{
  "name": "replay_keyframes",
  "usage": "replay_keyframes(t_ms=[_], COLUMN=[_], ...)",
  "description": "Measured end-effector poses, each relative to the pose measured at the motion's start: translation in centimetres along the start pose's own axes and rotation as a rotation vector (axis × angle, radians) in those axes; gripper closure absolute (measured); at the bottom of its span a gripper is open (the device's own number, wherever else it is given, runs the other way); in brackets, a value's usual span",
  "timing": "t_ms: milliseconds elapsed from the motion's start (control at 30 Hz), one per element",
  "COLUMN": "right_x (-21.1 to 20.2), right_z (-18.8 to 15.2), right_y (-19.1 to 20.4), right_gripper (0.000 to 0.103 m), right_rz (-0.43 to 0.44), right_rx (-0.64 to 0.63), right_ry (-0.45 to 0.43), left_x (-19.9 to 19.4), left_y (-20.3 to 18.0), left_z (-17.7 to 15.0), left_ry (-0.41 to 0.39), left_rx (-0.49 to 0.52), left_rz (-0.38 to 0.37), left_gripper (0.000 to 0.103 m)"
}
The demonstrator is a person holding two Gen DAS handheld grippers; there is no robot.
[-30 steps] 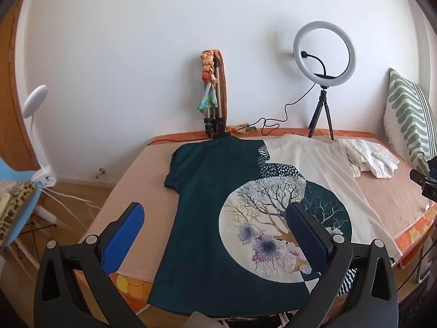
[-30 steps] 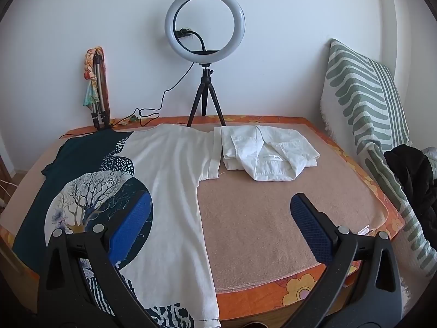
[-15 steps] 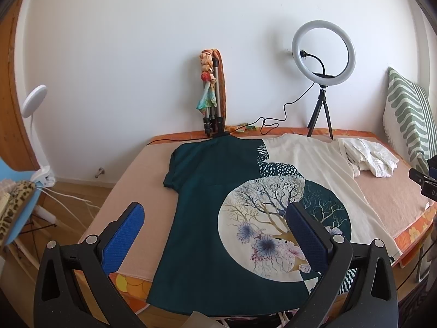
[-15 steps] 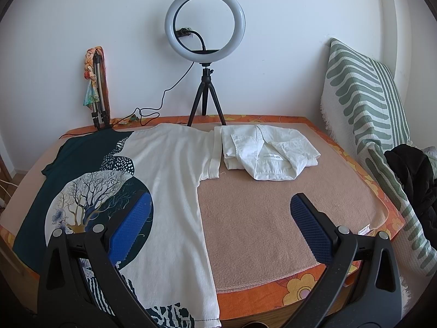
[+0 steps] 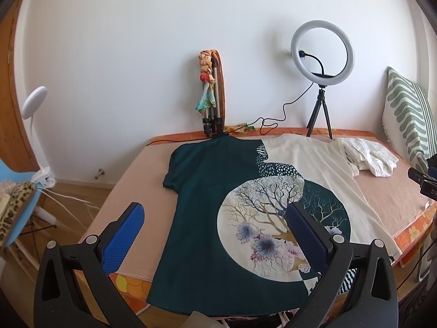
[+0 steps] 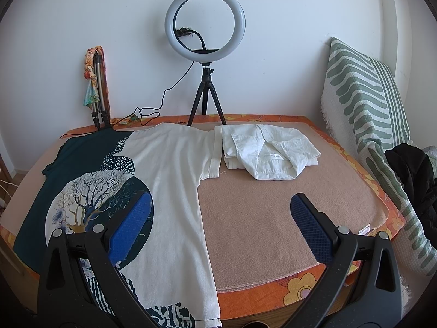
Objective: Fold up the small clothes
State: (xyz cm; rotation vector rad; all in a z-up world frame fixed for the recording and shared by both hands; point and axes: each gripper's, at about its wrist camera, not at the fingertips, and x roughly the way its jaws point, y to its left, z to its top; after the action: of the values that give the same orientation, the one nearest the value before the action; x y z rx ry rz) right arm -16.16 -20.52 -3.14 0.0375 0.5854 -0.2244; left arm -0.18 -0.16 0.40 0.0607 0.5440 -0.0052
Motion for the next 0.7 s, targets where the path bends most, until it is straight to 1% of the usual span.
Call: replay_keyframes(t_ms=[700], right_x=[0.06], right_z=[0.03], right_y=[-0.06], right_gripper=[0.000], right_rz=[0.002], right_rx=[0.005], right_ry=[0.004], left_x=[-0.02], left_y=[-0.17], left_z=[-0.05], left_ry=[-0.001], left_rx=[0.000], left_rz=[0.000], left_gripper=[0.000])
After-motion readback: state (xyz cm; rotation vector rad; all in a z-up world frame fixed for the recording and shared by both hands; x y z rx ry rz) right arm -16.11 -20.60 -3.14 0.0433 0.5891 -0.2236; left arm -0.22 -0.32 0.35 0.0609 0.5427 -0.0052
